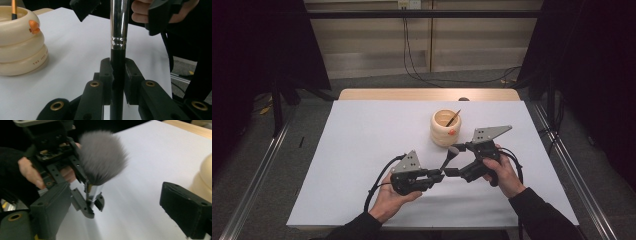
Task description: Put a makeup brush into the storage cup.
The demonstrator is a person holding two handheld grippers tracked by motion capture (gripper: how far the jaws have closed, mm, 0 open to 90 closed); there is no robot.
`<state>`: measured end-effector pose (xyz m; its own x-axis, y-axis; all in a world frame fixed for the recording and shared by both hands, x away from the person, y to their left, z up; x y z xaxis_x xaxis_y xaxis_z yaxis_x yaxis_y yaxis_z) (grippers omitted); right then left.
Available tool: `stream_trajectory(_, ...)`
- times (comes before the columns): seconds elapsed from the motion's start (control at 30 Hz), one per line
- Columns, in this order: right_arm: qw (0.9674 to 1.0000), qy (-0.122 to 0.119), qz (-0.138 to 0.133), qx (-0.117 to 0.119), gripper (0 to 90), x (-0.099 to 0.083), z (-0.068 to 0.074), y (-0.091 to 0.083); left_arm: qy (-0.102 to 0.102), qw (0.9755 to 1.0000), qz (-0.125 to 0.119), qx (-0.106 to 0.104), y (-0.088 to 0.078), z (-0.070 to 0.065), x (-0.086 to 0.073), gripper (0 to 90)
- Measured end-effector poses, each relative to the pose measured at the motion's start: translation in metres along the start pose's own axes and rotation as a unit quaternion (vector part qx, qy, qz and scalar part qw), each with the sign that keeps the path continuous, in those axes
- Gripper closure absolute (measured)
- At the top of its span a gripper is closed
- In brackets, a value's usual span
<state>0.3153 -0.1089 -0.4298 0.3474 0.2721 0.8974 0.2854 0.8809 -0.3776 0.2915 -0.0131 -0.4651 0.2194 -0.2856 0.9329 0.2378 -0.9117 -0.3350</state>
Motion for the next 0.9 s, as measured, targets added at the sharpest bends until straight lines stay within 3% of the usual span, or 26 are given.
stream_trajectory(0.2, 0.9988, -0.016, -0.045, -0.003, 11.3, 0.005, 0.001, -0.002, -0.002, 0.9999, -0.009, 0.005, -0.001, 0.0, 0.002, 79.6)
stream_trajectory(0.3, 0.9984, -0.02, -0.053, -0.008, 11.7, 0.005, -0.001, 0.0, -0.002, 0.9999, -0.013, 0.007, -0.001, 0.001, 0.003, 79.6)
stream_trajectory(0.43, 0.9976, -0.022, -0.066, 0.009, 11.5, 0.006, 0.002, 0.001, -0.005, 0.9998, -0.017, 0.007, -0.001, 0.001, 0.003, 79.6)
stream_trajectory(0.5, 0.9969, -0.026, -0.074, 0.005, 11.6, 0.008, 0.003, 0.0, -0.003, 0.9998, -0.016, 0.009, -0.001, 0.001, 0.003, 79.6)
stream_trajectory(0.63, 0.9943, -0.02, -0.101, 0.026, 11.3, 0.013, 0.007, -0.001, -0.01, 0.9996, -0.022, 0.013, -0.001, 0.002, 0.004, 79.6)
stream_trajectory(0.77, 0.9932, -0.018, -0.114, 0.016, 14.6, 0.016, 0.008, 0.0, -0.011, 0.9995, -0.026, 0.016, -0.001, 0.002, 0.005, 79.5)
stream_trajectory(0.9, 0.9926, -0.01, -0.121, 0.008, 24.3, 0.015, 0.007, 0.002, -0.011, 0.9995, -0.027, 0.015, -0.001, 0.002, 0.005, 79.6)
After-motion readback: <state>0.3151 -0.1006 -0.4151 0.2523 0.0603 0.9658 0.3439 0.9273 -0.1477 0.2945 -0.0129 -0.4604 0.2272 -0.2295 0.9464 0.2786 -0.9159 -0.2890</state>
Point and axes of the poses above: each handheld gripper's, and its own axes: y roughly forward along the jaws, x roughly out of its top, z roughly to its left, the point moved 9 cm from there along y, roughly forward along the jaws, and after that the axes turned 3 degrees about -z, right-handed, at the moved point
